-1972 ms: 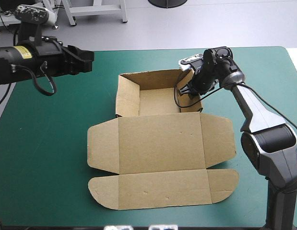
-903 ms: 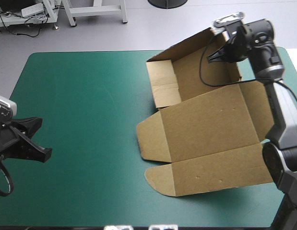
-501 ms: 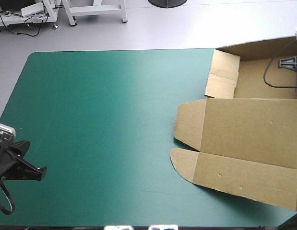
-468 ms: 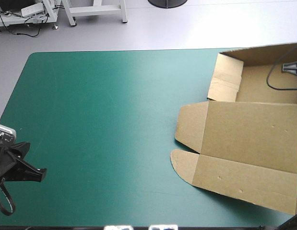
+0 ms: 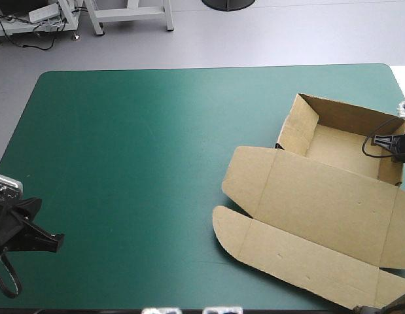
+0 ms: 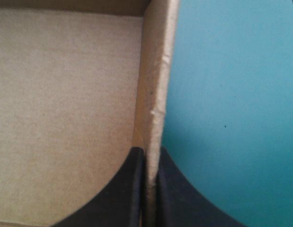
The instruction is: Fold the box
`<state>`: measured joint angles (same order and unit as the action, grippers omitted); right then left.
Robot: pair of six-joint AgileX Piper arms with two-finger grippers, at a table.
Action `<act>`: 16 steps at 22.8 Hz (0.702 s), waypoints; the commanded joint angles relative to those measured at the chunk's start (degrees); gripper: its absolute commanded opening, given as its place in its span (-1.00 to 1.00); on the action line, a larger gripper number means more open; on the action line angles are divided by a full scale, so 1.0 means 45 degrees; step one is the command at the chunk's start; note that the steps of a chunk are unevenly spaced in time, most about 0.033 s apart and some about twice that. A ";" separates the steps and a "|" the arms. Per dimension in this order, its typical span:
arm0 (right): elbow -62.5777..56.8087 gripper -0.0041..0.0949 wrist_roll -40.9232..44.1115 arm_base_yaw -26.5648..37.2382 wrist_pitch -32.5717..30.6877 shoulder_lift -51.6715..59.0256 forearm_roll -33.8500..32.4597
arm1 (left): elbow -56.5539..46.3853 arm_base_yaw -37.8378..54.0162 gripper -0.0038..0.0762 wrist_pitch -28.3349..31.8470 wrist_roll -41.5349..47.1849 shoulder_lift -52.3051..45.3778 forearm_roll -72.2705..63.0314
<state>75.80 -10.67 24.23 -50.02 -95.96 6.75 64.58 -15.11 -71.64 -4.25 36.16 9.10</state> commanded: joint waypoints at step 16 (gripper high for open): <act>0.0093 -0.15 -0.2330 0.0002 0.0657 0.0832 -0.0427 | 0.0269 0.0000 -0.92 -0.0075 0.0124 0.0065 0.0166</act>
<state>73.13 -20.51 24.18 -46.40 -95.05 5.12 64.58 -15.11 -71.64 -4.23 36.16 9.17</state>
